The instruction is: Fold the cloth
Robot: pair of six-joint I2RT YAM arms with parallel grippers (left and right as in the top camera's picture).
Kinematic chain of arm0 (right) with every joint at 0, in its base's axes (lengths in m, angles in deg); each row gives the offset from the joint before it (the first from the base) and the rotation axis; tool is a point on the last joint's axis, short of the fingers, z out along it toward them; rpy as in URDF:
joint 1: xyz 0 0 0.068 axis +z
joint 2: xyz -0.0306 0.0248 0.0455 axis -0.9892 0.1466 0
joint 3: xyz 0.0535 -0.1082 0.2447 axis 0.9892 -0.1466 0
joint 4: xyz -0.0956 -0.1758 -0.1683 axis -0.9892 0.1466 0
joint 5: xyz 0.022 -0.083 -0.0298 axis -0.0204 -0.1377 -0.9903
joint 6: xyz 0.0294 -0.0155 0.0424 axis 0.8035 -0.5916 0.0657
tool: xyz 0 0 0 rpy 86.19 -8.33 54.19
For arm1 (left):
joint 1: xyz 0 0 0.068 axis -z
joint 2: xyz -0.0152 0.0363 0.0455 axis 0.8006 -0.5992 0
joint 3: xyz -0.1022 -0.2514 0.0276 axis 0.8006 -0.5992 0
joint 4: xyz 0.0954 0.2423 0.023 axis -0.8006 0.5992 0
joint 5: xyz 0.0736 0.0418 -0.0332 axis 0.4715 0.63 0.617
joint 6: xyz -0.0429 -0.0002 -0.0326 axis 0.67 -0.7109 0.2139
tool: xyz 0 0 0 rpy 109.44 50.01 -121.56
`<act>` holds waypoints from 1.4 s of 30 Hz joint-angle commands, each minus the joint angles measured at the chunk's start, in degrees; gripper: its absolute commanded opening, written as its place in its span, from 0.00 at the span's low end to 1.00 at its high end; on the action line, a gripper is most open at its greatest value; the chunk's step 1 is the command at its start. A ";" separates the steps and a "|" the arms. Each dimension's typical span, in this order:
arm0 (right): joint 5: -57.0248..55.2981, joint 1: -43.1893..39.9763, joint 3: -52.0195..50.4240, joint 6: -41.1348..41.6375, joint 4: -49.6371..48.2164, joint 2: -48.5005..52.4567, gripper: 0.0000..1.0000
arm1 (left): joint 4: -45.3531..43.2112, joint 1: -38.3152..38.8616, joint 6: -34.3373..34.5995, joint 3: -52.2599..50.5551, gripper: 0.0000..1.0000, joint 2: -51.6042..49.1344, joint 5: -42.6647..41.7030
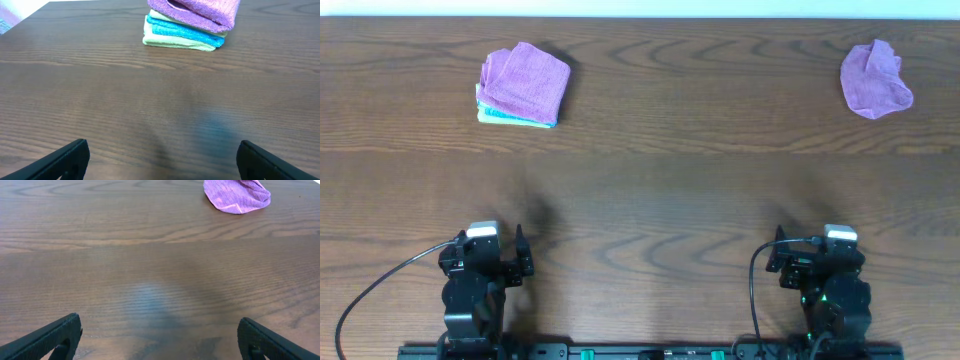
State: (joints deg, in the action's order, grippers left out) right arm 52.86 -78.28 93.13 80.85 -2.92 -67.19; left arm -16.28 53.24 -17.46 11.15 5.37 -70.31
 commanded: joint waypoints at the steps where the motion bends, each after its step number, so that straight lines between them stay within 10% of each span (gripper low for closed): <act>1: 0.44 -0.55 -0.46 -0.76 0.00 -0.44 0.99 | 0.57 -0.04 -1.05 -0.92 0.95 0.42 1.36; 10: 0.66 -2.60 5.95 8.04 0.11 7.02 0.99 | 0.57 -0.04 -1.05 -0.92 0.95 0.42 1.36; 33: 0.44 -18.01 90.47 4.13 17.86 96.17 0.99 | 0.57 -0.04 -1.05 -0.92 0.95 0.42 1.36; 42: 0.92 -19.41 102.64 3.06 17.29 112.08 0.99 | 0.57 -0.04 -1.05 -0.92 0.95 0.42 1.33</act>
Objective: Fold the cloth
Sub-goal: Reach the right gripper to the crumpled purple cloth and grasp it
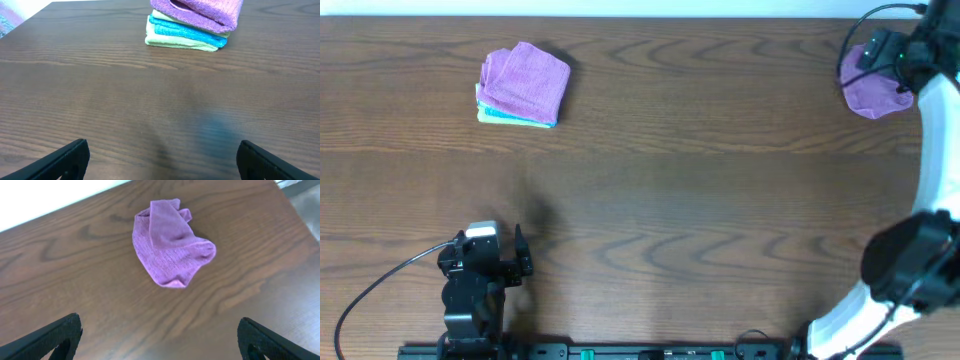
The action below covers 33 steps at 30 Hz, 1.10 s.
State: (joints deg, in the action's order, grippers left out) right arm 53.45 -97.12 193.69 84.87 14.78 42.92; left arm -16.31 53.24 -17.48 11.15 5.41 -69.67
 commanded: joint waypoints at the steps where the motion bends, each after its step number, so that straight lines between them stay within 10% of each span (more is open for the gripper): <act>1: 0.33 -0.66 2.05 -1.16 -1.20 2.69 0.99 | 0.59 -0.04 -1.03 -0.92 0.95 0.37 0.72; 33: 2.67 -4.79 1.88 -1.38 -24.72 24.76 0.99 | 0.59 -0.04 -1.03 -0.92 0.95 0.37 0.72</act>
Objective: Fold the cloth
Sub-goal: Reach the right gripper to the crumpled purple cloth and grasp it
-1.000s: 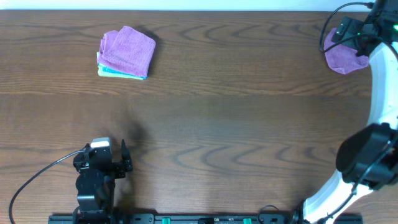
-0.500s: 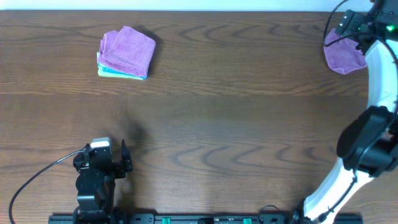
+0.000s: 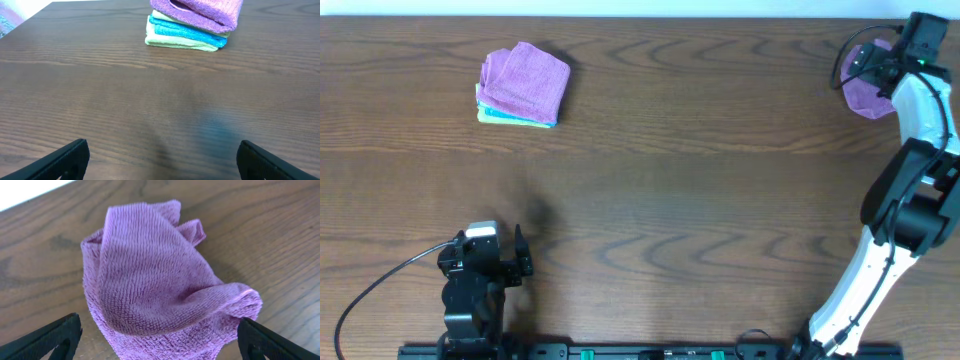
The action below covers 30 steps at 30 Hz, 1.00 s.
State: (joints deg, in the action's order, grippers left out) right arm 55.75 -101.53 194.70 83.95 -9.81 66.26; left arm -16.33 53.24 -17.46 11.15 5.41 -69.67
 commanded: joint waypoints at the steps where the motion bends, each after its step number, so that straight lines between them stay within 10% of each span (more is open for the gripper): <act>1: 0.35 -0.42 0.87 -0.46 -0.22 1.75 0.99 | 0.61 -0.04 -1.07 -0.92 0.95 0.37 0.72; 5: 0.33 -0.74 0.87 -1.16 -0.96 2.80 0.97 | 0.61 -0.04 -1.05 -0.92 0.95 0.37 0.72; 18: 0.11 -0.94 0.96 -2.21 -1.18 2.91 0.01 | 0.61 -0.04 -1.05 -0.92 0.95 0.37 0.70; 30: -1.44 2.08 0.96 -9.73 6.08 -9.84 0.01 | 0.61 -0.04 -1.05 -0.92 0.95 0.37 0.72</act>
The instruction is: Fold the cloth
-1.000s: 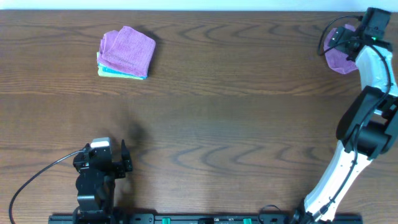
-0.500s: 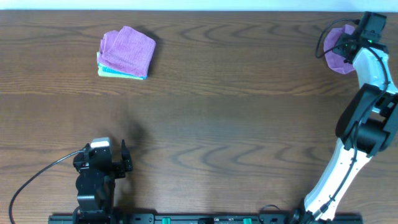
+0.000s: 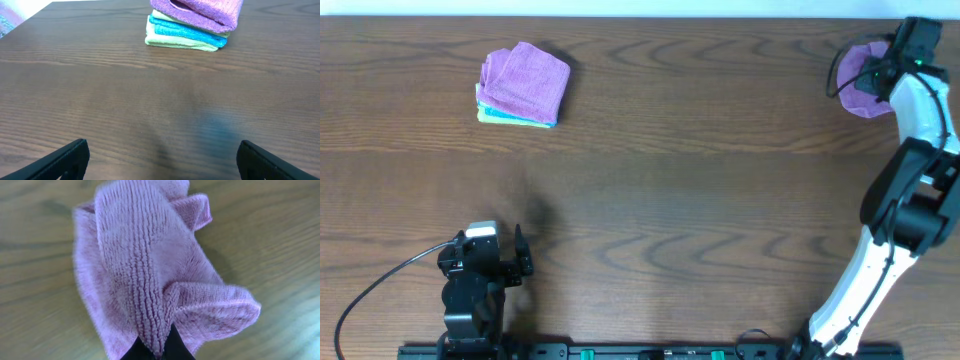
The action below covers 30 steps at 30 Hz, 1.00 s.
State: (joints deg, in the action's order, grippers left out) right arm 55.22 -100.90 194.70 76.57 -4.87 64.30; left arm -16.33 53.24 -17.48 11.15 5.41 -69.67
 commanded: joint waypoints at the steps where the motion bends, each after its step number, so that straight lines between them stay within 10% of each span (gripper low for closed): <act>1: -0.92 1.75 0.96 -2.32 2.23 -9.46 0.01 | 0.61 -0.04 -1.03 -0.92 0.95 0.37 0.72; 23: 4.52 18.97 0.57 -5.44 37.44 -41.53 0.01 | 0.61 -0.04 -1.03 -0.92 0.95 0.37 0.72; 30: 12.72 19.21 -18.67 -5.97 34.36 -58.62 0.01 | 0.61 -0.04 -1.03 -0.92 0.95 0.37 0.72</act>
State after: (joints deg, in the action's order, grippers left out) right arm 63.90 -81.71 183.14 71.76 30.96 12.28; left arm -16.33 53.24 -17.46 11.15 5.39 -69.72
